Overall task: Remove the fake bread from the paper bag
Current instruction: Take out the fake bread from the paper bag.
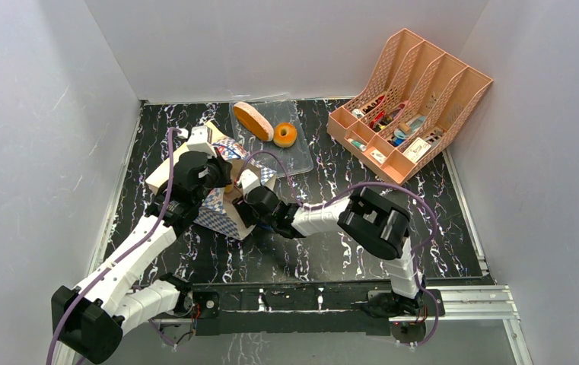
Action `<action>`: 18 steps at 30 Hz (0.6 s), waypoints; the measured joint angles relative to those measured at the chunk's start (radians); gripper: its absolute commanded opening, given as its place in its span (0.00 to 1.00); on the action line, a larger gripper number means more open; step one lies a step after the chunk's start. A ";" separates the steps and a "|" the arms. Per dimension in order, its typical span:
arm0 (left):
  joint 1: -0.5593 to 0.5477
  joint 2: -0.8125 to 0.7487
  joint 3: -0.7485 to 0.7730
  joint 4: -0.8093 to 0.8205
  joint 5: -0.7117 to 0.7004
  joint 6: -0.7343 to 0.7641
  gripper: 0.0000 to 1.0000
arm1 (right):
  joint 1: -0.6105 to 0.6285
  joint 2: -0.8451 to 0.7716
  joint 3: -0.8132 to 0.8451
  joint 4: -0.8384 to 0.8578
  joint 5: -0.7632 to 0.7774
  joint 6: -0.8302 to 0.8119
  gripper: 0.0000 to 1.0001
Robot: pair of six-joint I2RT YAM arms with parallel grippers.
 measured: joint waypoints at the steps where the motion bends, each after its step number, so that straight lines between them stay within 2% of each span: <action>1: 0.000 0.000 0.000 0.000 0.001 0.001 0.00 | -0.001 0.005 0.000 0.004 -0.006 0.000 0.49; 6: 0.000 0.010 0.000 0.001 0.016 0.002 0.00 | -0.011 0.039 0.001 0.045 -0.029 -0.002 0.40; 12: 0.000 0.024 0.000 0.002 0.024 0.004 0.00 | -0.037 0.055 0.000 0.091 -0.080 0.008 0.18; 18: 0.000 0.032 0.000 0.008 0.026 0.005 0.00 | -0.049 0.061 0.000 0.112 -0.118 0.022 0.03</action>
